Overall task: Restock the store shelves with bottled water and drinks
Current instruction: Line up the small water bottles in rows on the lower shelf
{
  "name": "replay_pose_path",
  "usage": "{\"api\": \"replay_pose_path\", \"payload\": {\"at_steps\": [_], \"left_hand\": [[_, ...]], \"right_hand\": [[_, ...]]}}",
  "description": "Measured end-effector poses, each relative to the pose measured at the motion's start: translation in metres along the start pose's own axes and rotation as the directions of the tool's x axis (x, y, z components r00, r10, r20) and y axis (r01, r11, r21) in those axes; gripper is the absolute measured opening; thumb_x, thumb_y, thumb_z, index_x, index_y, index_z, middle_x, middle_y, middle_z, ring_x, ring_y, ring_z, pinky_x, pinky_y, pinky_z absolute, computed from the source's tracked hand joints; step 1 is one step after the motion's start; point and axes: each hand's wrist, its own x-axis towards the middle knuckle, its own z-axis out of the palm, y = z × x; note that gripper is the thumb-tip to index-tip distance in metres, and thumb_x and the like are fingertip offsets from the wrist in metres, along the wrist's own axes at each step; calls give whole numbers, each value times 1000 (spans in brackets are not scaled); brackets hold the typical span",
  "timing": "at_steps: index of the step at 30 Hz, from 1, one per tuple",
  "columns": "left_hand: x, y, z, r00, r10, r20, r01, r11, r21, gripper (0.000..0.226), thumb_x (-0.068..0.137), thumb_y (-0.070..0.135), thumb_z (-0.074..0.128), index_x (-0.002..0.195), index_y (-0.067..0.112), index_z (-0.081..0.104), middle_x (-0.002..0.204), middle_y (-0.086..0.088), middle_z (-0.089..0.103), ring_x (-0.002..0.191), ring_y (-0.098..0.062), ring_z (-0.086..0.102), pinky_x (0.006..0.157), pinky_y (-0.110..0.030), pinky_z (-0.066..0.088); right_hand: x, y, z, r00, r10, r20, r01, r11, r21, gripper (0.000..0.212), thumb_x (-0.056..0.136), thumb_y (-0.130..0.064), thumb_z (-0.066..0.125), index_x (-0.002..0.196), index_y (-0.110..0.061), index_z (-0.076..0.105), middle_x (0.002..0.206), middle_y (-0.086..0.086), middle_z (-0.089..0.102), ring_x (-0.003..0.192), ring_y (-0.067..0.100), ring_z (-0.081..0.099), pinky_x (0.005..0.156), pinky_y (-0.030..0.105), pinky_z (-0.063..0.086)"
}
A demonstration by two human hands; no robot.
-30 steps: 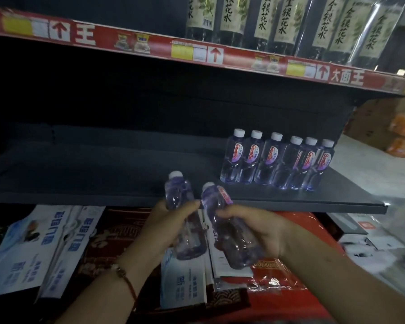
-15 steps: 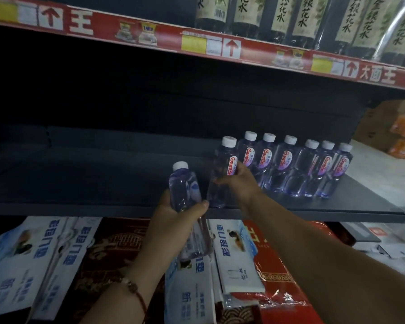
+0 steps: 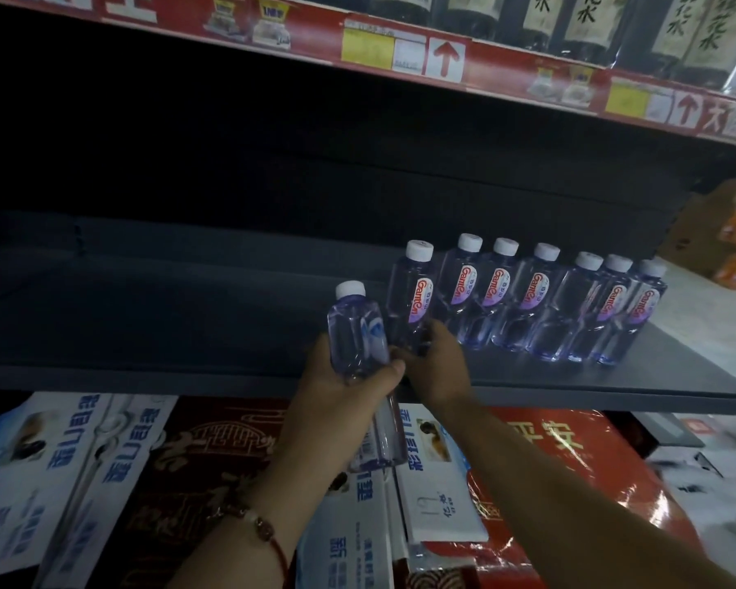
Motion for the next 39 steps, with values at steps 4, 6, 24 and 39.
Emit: {"api": "replay_pose_path", "payload": {"at_steps": [4, 6, 24, 39], "left_hand": [[2, -4, 3, 1000, 19, -1, -19, 999, 31, 38, 81, 32, 78, 111, 44, 59, 91, 25, 70, 77, 8, 67, 64, -21, 48], [3, -7, 4, 1000, 27, 1, -27, 999, 40, 39, 81, 32, 78, 112, 45, 58, 92, 24, 71, 78, 8, 67, 64, -20, 48], [40, -29, 22, 997, 76, 4, -76, 996, -35, 52, 80, 20, 81, 123, 36, 56, 103, 13, 74, 93, -3, 71, 73, -20, 56], [11, -15, -22, 994, 88, 58, -88, 996, -11, 42, 83, 17, 78, 117, 35, 62, 103, 7, 75, 95, -10, 72, 86, -38, 58]], "right_hand": [[11, 3, 7, 999, 16, -36, -18, 998, -65, 37, 84, -15, 77, 114, -24, 58, 114, -4, 68, 104, 13, 64, 94, 36, 53], [19, 5, 9, 997, 26, -77, -35, 992, -120, 40, 84, -17, 77, 118, -19, 57, 118, 0, 66, 105, 15, 62, 91, 32, 49], [-11, -13, -9, 998, 23, -54, -16, 993, 119, 24, 98, -38, 59, 115, -21, 56, 102, -4, 63, 97, 16, 63, 89, 36, 54], [-59, -40, -34, 652, 149, 743, -415, 890, 186, 45, 91, -16, 69, 134, -23, 58, 130, 1, 68, 125, 27, 60, 110, 46, 45]]}}
